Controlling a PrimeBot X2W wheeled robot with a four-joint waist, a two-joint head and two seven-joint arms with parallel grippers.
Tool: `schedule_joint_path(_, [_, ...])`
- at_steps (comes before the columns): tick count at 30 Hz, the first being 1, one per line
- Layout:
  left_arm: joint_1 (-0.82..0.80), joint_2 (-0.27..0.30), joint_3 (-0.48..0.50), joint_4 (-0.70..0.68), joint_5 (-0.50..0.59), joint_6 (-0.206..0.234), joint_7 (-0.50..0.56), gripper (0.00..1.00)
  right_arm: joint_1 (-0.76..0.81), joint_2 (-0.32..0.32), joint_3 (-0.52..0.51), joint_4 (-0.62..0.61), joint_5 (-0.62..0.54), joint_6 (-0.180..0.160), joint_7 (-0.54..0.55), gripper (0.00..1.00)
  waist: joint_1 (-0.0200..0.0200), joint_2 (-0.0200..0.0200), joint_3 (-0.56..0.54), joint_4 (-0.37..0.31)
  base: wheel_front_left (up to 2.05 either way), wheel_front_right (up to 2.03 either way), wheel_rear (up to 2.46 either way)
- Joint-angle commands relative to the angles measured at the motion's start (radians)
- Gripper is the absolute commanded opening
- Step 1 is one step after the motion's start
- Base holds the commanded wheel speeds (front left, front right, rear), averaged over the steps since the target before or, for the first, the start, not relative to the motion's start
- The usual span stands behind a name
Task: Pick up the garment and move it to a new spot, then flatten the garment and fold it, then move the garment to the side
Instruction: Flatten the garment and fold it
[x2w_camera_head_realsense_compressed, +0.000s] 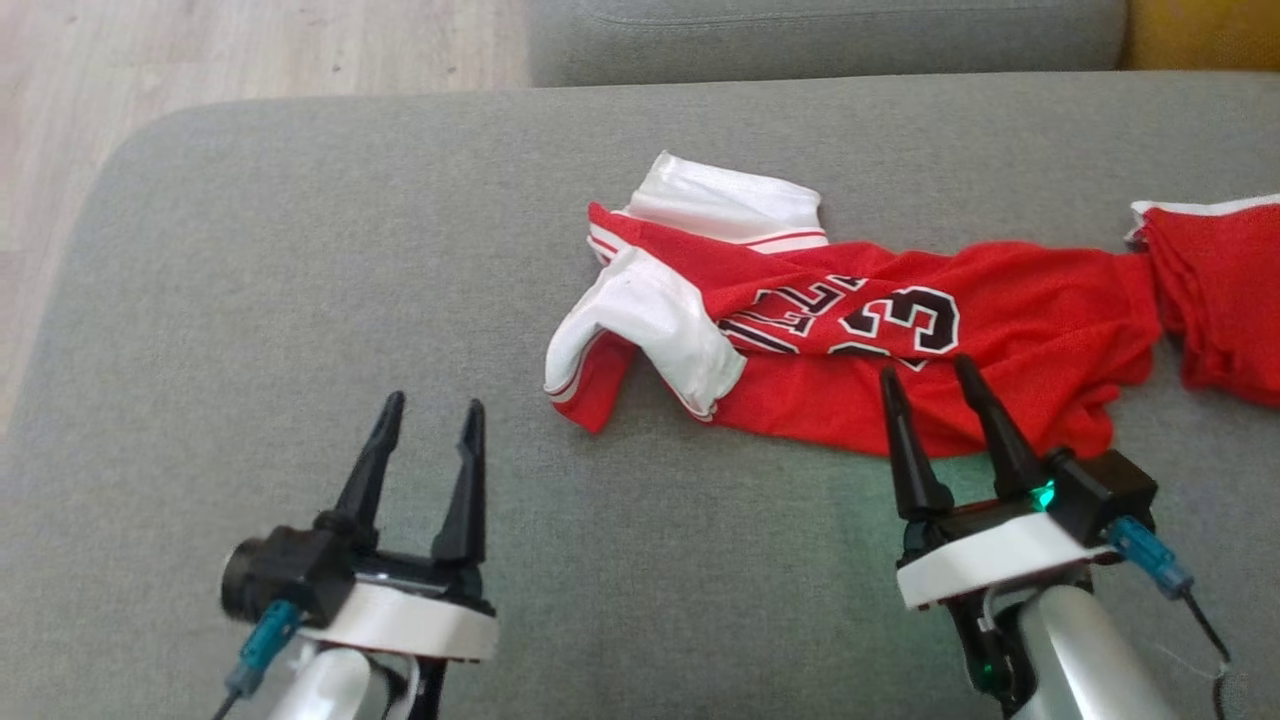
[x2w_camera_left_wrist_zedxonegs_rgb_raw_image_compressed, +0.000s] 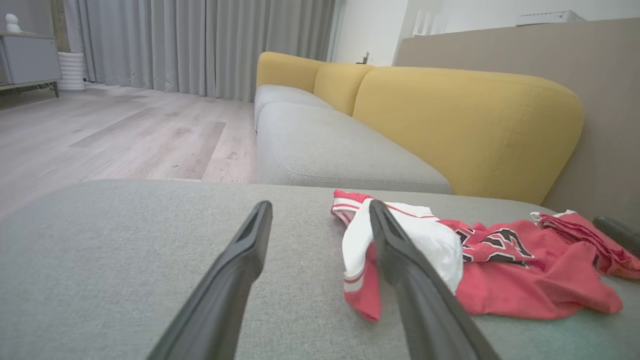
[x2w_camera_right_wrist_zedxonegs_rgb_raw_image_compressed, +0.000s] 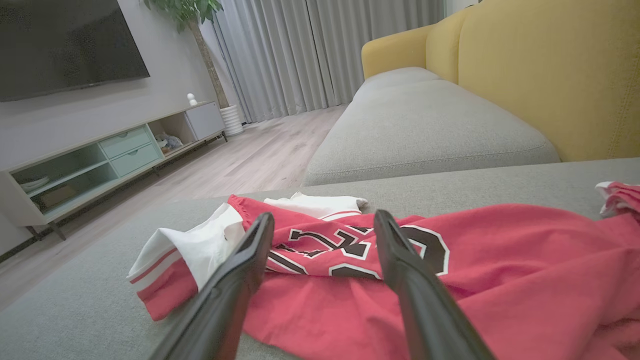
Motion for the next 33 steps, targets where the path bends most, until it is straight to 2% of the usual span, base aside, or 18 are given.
schedule_joint_path(1, [-0.048, -0.005, 0.051, -0.041, 0.019, -0.010, -0.008, 1.00, -0.016, -0.002, 0.012, -0.030, -0.011, -0.001, -0.011, 1.00, 0.0002, 0.0000, 0.001, 0.012, 0.00, 0.00, 0.00])
schedule_joint_path(2, [-0.047, -0.030, 0.059, -0.038, 0.042, -0.031, -0.008, 1.00, -0.020, -0.002, 0.000, -0.034, -0.018, -0.001, -0.011, 1.00, 0.0002, 0.0000, 0.005, 0.026, 0.00, 0.00, 0.00])
schedule_joint_path(6, [-0.059, -0.056, 0.073, -0.029, 0.077, -0.060, -0.008, 1.00, -0.034, -0.002, 0.003, -0.032, -0.042, -0.001, -0.011, 1.00, 0.0002, 0.0000, 0.011, 0.049, 0.00, 0.00, 0.00])
schedule_joint_path(12, [-0.071, -0.099, 0.110, -0.005, 0.116, -0.104, -0.008, 1.00, -0.126, -0.002, 0.104, -0.010, -0.043, -0.001, 0.027, 1.00, 0.0002, 0.0000, 0.044, 0.102, 0.00, 0.00, 0.00])
schedule_joint_path(18, [-0.078, -0.142, 0.134, 0.024, 0.144, -0.143, -0.008, 1.00, -0.252, -0.002, 0.157, 0.135, 0.018, -0.001, 0.130, 1.00, 0.0002, 0.0000, 0.074, 0.175, 0.00, 0.00, 0.00])
schedule_joint_path(25, [-0.086, -0.169, 0.164, 0.038, 0.171, -0.173, -0.008, 1.00, -0.356, -0.002, 0.156, 0.340, 0.056, -0.001, 0.156, 1.00, 0.0002, 0.0000, 0.091, 0.224, 0.00, 0.00, 0.00])
schedule_joint_path(26, [-0.086, -0.171, 0.168, 0.039, 0.175, -0.176, -0.008, 1.00, -0.367, -0.002, 0.166, 0.358, 0.065, -0.001, 0.151, 0.75, 0.0002, 0.0000, 0.092, 0.227, 0.00, 0.00, 0.00])
schedule_joint_path(27, [-0.085, -0.174, 0.171, 0.040, 0.178, -0.179, -0.008, 1.00, -0.378, -0.002, 0.181, 0.371, 0.074, -0.001, 0.143, 0.00, 0.0002, 0.0000, 0.091, 0.229, 0.00, 0.00, 0.00])
schedule_joint_path(33, [-0.074, -0.182, 0.197, 0.050, 0.195, -0.190, -0.008, 1.00, -0.403, -0.002, 0.308, 0.385, 0.142, -0.001, 0.079, 0.00, 0.0002, 0.0000, 0.069, 0.215, 0.00, 0.00, 0.00])
